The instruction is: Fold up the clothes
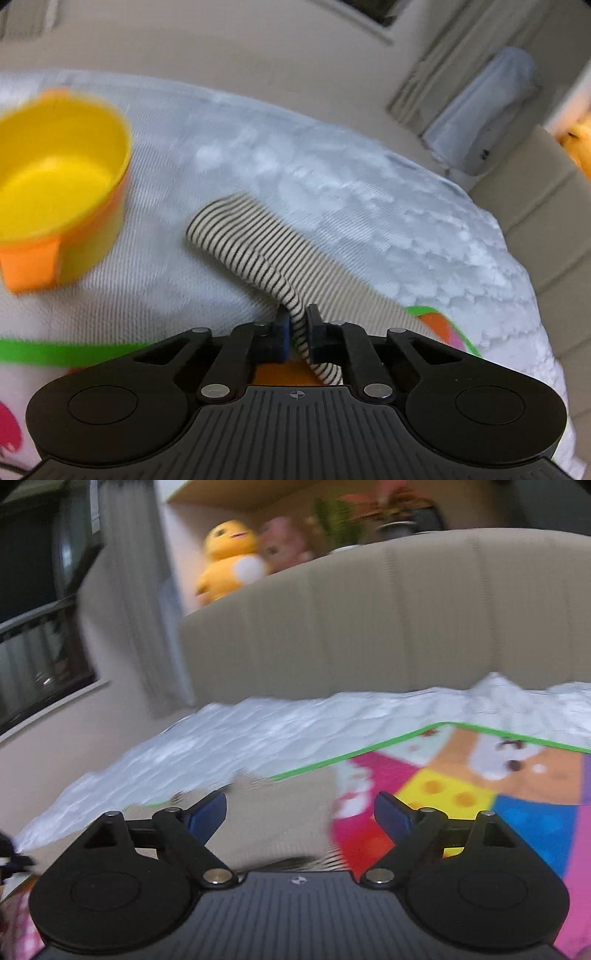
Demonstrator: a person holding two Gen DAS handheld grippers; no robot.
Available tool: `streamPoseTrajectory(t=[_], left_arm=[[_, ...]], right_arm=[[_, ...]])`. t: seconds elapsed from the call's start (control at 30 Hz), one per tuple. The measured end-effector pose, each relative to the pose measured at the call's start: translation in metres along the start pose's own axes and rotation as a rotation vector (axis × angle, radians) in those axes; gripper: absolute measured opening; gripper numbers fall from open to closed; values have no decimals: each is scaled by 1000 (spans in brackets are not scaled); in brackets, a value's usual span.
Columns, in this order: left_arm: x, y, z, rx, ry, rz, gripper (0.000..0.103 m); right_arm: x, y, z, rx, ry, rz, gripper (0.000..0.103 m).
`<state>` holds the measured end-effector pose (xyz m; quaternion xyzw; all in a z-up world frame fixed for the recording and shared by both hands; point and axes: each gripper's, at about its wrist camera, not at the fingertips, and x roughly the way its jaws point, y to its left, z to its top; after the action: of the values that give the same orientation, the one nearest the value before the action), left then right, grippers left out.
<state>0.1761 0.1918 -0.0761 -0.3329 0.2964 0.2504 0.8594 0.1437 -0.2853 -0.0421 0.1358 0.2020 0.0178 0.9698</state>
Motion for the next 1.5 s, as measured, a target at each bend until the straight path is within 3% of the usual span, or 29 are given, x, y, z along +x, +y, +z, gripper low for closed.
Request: streamPoseTrajectory(t=[0.17,0.33,0.5,0.67,0.87,0.9,0.93,1.07,1.13,1.2,1.33,1.43,1.5], left_arm=[[-51,-64,9,235,-136,-92,9],[-102,-154,4,403,-211,-302,9],[-128,-234,-48,551,-140,-507,9],[-121,-273,-120,692,-3,-588,9],[-100,-267,-165,771,128,-560,21],[-98,-265,-166,775,137,-550,28],[-96,-259,-163,773,143,-539,38],[-90,-231,-143,745,161,-496,52],[-87,-213,-132,739,161,-468,67],[-77,-196,-123,749,161,-416,75],[-49,-172,-104,711,156,-334,87],[-29,-158,-91,623,169,-394,92],[-18,-152,-88,617,195,-425,92]], right_arm=[[7,-33,9,120,-12,-73,90],[5,-52,14,216,-24,-97,97],[1,-70,17,250,-55,-149,98],[2,-89,17,341,-51,-168,99],[8,-89,13,357,-10,-142,103],[10,-86,13,343,1,-132,103],[12,-83,12,329,14,-122,103],[26,-72,5,294,107,-78,103],[33,-69,0,308,160,-34,103],[43,-66,-6,337,230,0,103],[53,-49,-16,265,309,-41,103],[60,-45,-26,266,375,-65,103],[64,-42,-30,253,409,-82,103]])
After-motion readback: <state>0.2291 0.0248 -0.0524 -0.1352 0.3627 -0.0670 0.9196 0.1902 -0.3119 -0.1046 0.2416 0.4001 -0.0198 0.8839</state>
